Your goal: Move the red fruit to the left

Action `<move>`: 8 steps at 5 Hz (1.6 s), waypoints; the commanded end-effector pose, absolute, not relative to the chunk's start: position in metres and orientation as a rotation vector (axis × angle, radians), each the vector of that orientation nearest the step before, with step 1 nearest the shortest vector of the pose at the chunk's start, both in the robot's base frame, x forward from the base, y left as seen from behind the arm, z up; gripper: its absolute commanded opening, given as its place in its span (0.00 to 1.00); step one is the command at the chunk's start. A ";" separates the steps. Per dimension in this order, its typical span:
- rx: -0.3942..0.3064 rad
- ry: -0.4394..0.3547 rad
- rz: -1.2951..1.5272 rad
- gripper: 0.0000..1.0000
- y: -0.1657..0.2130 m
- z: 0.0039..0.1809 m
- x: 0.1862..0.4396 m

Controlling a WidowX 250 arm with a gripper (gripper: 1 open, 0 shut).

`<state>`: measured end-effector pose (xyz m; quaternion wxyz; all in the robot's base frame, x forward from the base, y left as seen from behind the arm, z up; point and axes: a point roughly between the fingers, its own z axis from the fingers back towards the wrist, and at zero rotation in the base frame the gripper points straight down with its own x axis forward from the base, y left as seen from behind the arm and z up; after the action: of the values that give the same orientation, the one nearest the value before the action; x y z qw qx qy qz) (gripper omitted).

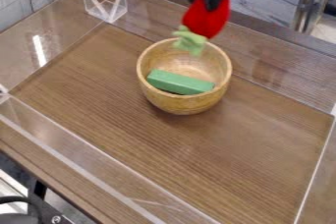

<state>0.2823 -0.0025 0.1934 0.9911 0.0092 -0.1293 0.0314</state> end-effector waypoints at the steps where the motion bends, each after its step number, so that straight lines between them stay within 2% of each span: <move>1: 0.016 -0.294 0.009 0.00 0.006 0.211 0.279; 2: 0.005 -0.280 -0.049 0.00 0.006 0.212 0.278; 4: -0.006 -0.256 -0.104 0.00 0.008 0.157 0.282; 5: -0.019 -0.253 -0.143 1.00 0.010 0.148 0.280; 8: -0.021 -0.219 -0.139 1.00 0.012 0.116 0.284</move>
<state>0.2806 0.0109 0.1079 0.9929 -0.0137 -0.0944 -0.0706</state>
